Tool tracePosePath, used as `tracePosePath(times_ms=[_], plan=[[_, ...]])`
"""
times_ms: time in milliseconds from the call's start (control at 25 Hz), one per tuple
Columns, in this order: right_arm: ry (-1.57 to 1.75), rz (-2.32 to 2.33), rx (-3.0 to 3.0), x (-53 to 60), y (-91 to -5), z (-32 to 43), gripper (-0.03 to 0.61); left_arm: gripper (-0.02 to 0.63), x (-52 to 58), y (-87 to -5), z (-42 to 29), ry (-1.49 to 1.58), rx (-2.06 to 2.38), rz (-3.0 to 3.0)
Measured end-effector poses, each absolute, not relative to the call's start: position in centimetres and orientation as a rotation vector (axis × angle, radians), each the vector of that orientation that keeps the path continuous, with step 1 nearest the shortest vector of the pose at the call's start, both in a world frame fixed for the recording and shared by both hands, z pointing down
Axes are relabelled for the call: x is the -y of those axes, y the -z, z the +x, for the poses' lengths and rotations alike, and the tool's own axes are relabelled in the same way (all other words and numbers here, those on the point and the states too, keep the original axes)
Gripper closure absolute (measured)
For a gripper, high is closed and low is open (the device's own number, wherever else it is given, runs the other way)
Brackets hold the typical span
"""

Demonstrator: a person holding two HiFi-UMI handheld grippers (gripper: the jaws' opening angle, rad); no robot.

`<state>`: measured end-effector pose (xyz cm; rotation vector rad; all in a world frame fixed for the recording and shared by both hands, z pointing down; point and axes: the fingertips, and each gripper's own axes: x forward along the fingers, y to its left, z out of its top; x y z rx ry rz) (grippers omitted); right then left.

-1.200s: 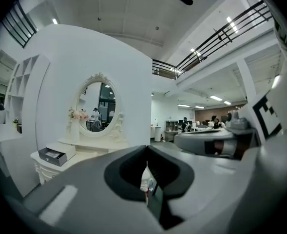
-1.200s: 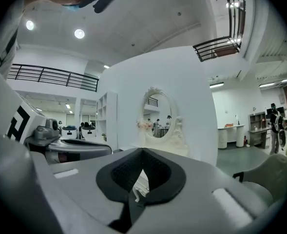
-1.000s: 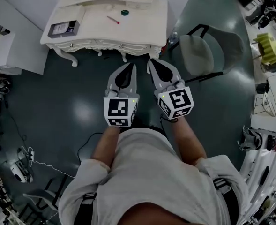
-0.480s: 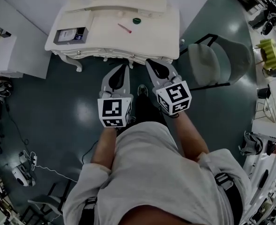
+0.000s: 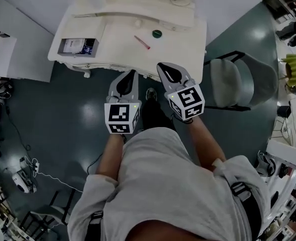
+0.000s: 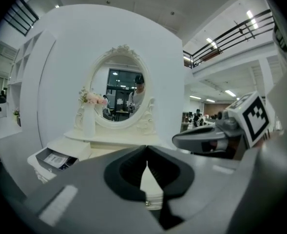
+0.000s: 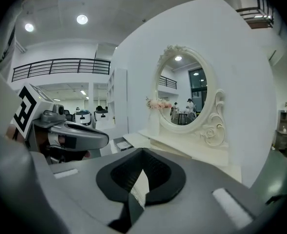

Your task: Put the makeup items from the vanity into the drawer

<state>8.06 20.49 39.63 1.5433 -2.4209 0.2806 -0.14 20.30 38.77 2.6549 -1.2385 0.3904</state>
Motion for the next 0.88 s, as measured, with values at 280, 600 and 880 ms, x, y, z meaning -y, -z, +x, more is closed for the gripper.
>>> tracePosePath(times_ms=[280,600,880], plan=[[-0.352,1.408,2.392,-12.2,-43.5,10.3,0.58,0.611,-12.3,-41.9,3.4,-0.502,1.192,2.605],[-0.434,1.276,2.371,-6.3,-48.0,12.3,0.579,0.611,-6.6,-46.1,5.7,-0.639,1.186,2.513],[-0.491,1.152,2.319,-3.4,-51.6,11.9,0.579,0.611,-4.6,-49.0,5.6,-0.72,1.183,2.439]])
